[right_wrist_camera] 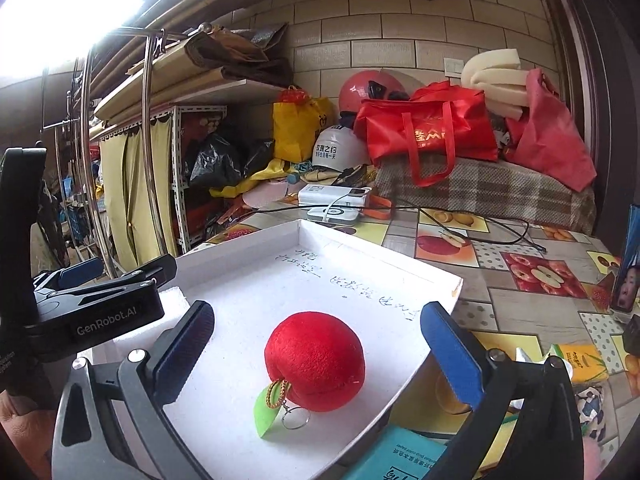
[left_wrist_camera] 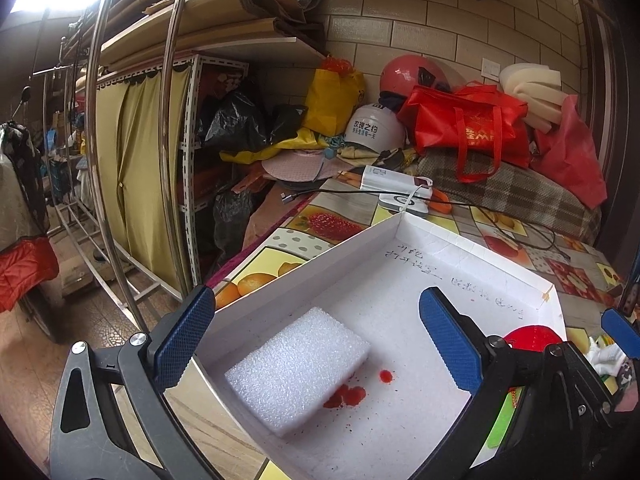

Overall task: Organize soft objects
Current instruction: 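Carry the foam block into the white box and release while the right gripper drops the apple plush there, then grasp the braided rope knot with the right gripper while the left gripper grasps the yellow sponge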

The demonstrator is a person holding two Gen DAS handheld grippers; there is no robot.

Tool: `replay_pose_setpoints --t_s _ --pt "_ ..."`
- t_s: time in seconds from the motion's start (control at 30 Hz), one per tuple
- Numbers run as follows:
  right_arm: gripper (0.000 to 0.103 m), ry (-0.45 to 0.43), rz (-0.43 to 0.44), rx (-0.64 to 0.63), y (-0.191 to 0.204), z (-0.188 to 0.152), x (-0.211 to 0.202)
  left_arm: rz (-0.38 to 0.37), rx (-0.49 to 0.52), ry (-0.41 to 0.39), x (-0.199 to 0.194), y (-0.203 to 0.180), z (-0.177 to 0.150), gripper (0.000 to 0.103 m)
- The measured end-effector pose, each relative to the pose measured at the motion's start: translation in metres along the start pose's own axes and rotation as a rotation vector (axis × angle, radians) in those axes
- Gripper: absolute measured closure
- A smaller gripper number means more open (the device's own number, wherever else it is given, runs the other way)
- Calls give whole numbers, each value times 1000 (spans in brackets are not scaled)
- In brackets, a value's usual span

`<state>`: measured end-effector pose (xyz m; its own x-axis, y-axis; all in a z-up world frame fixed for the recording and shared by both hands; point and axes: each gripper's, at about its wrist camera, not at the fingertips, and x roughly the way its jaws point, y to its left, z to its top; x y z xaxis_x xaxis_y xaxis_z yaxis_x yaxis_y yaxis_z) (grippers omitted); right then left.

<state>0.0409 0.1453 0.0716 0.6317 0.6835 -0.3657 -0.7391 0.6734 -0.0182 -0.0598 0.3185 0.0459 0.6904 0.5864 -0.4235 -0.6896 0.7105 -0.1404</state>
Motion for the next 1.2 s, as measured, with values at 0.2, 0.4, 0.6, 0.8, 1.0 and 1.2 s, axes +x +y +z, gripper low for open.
replay_pose_setpoints --t_s 0.2,0.4,0.6,0.8,1.0,1.2 --pt "0 -28 -4 -37 7 -2 -12 9 -36 -15 -5 6 0 0" --pt "0 -43 7 -43 9 -8 -27 -2 -93 -11 -12 17 -4 0" --pt "0 -54 51 -67 15 -17 -49 -33 -103 0 -22 19 -9 0" --pt "0 -32 116 -62 8 -30 -75 -104 -67 6 -39 4 -18 0" --pt "0 -16 175 -78 -10 -44 -112 -176 38 -8 -57 -26 -26 0" --pt "0 -27 74 -33 -73 -53 -154 -308 250 -26 -86 -79 -45 0"
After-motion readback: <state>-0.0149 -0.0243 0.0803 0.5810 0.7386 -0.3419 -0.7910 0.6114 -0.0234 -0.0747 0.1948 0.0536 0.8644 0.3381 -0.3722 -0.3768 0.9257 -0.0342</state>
